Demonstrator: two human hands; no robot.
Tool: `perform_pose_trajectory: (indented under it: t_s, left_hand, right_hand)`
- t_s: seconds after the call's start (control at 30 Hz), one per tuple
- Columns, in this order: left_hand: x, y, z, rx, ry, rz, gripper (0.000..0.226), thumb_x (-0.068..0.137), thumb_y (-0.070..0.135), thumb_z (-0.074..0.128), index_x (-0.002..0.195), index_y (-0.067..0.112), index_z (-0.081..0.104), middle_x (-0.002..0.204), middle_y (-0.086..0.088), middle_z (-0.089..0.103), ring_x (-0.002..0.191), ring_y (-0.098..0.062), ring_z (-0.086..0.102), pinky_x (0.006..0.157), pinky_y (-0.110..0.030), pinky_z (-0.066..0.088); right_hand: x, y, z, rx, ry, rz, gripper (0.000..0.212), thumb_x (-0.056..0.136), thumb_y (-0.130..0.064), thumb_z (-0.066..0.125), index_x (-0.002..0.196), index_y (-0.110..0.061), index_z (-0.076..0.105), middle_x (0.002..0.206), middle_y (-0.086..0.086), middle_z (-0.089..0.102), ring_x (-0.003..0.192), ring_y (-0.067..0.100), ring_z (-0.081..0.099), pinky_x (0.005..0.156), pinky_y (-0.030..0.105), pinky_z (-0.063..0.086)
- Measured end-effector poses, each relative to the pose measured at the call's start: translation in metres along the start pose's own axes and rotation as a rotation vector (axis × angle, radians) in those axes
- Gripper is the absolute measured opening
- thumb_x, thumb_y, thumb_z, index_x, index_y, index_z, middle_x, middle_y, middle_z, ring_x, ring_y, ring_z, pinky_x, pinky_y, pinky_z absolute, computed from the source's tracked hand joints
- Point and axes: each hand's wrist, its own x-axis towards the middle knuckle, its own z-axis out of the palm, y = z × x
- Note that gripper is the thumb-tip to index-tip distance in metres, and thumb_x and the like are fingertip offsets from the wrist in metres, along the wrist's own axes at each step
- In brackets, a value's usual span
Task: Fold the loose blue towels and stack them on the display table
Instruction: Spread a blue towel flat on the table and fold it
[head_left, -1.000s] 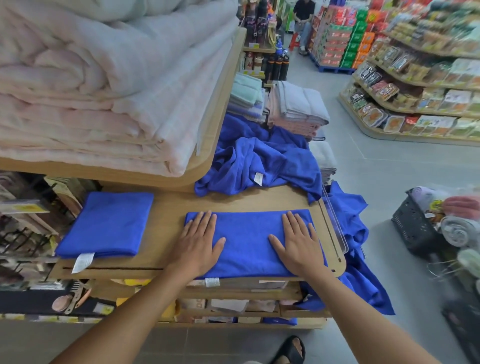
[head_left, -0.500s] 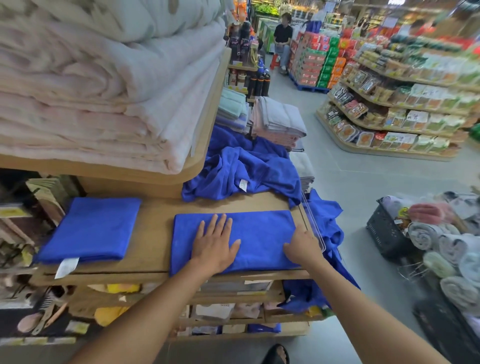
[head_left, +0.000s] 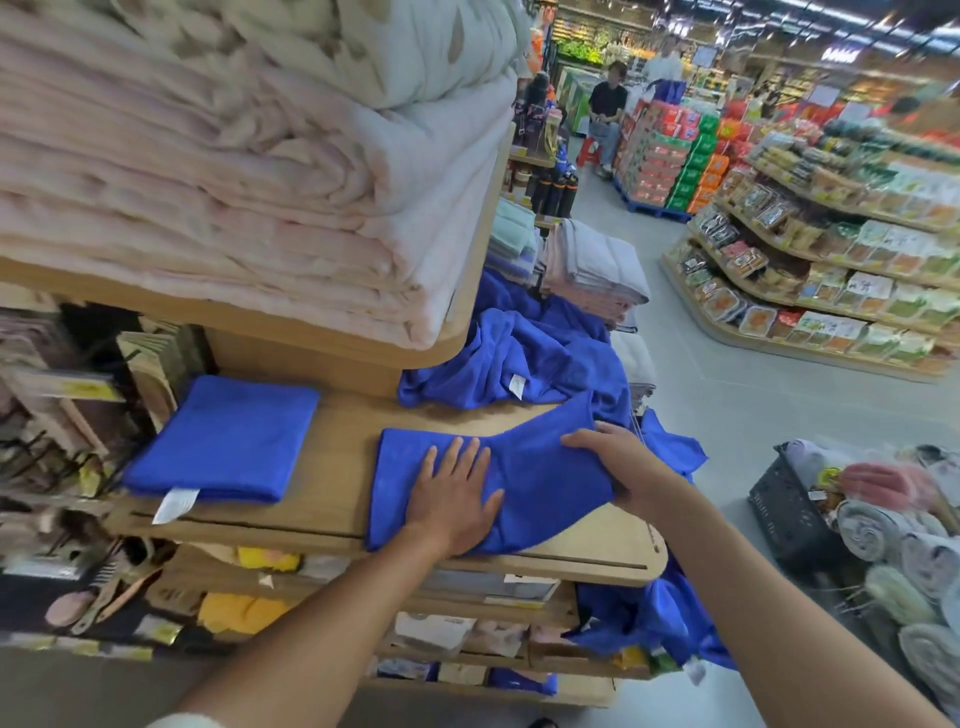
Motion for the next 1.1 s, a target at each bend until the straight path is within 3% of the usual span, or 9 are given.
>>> perform_pose_trajectory:
  t_s: [0.13,0.23,0.43,0.6,0.67,0.8,0.87,0.93,1.1]
  left_hand:
    - [-0.007,-0.003,-0.009,-0.004,0.033,0.048,0.067,0.105,0.055,0.018,0.162,0.02,0.014,0.171,0.0,0.01,0.157,-0.021,0.003,0.126,-0.05,0.002]
    - [-0.017,-0.024,-0.021,-0.127,0.173,-0.042,0.059,0.107,0.049,0.023,0.157,0.019,0.032,0.166,-0.003,0.027,0.155,-0.023,0.016,0.125,-0.048,0.012]
    - [-0.046,-0.079,-0.041,-1.279,0.338,-0.431,0.036,0.112,0.024,0.033,0.123,0.006,0.063,0.128,-0.009,0.064,0.115,-0.014,0.054,0.111,-0.037,0.039]
    - [-0.048,-0.095,-0.044,-1.749,0.329,-0.547,0.033,0.111,0.023,0.034,0.12,0.008,0.063,0.126,-0.008,0.065,0.121,-0.019,0.056,0.106,-0.034,0.044]
    - [-0.045,-0.097,-0.043,-1.69,0.313,-0.535,0.032,0.111,0.023,0.034,0.109,0.014,0.065,0.115,0.001,0.067,0.12,-0.016,0.054,0.1,-0.026,0.045]
    - [-0.041,-0.1,-0.032,-1.344,0.293,-0.538,0.043,0.107,0.016,0.047,0.149,0.009,0.042,0.155,-0.009,0.044,0.144,-0.021,0.04,0.121,-0.037,0.029]
    - [-0.04,-0.1,-0.031,-1.016,0.335,-0.402,0.055,0.103,0.015,0.052,0.155,0.009,0.034,0.16,-0.005,0.036,0.148,-0.02,0.033,0.122,-0.034,0.026]
    - [-0.034,-0.097,-0.029,-0.636,0.347,-0.211,0.06,0.102,0.022,0.052,0.157,0.009,0.031,0.164,-0.006,0.029,0.153,-0.021,0.024,0.125,-0.035,0.021]
    - [-0.026,-0.083,-0.015,-0.305,0.15,-0.176,0.068,0.106,0.045,0.039,0.162,0.015,0.016,0.171,-0.004,0.004,0.157,-0.021,-0.001,0.125,-0.035,0.003]
  right_hand:
    - [-0.001,-0.022,0.054,-0.336,-0.041,-0.135,0.02,0.084,-0.016,0.075,0.099,-0.006,0.066,0.101,0.018,0.074,0.093,0.032,0.074,0.065,0.037,0.057]
    - [0.007,-0.026,0.077,-0.506,-0.035,-0.16,0.021,0.083,-0.021,0.074,0.081,-0.014,0.055,0.058,-0.004,0.059,0.047,0.01,0.058,0.045,0.02,0.046]
    - [0.033,-0.029,0.141,-0.626,-0.106,-0.214,0.025,0.076,-0.023,0.065,0.074,-0.017,0.041,0.055,0.0,0.047,0.047,0.016,0.049,0.048,0.026,0.05]
    - [0.052,0.002,0.194,-0.888,-0.253,-0.192,0.029,0.086,-0.032,0.06,0.067,-0.015,0.047,0.043,-0.001,0.054,0.046,0.019,0.059,0.052,0.029,0.05]
    - [0.057,0.015,0.197,-1.01,-0.241,-0.201,0.035,0.091,-0.042,0.054,0.067,-0.016,0.052,0.049,-0.002,0.059,0.051,0.021,0.06,0.058,0.03,0.051]
    - [0.058,0.03,0.159,-1.038,0.036,-0.361,0.028,0.086,-0.043,0.053,0.069,-0.021,0.05,0.061,-0.009,0.054,0.069,0.021,0.057,0.056,0.032,0.037]
    - [0.055,0.038,0.13,-0.951,0.181,-0.347,0.015,0.084,-0.045,0.059,0.09,-0.032,0.057,0.083,-0.016,0.061,0.082,0.017,0.062,0.065,0.031,0.042]
    - [0.053,0.049,0.105,-0.931,0.274,-0.306,0.037,0.085,-0.05,0.06,0.116,-0.032,0.053,0.106,-0.012,0.062,0.096,0.019,0.065,0.073,0.034,0.045]
    - [0.055,0.072,0.095,-0.815,0.142,-0.012,0.06,0.088,-0.061,0.061,0.125,-0.014,0.049,0.117,0.006,0.066,0.099,0.028,0.065,0.08,0.038,0.05]
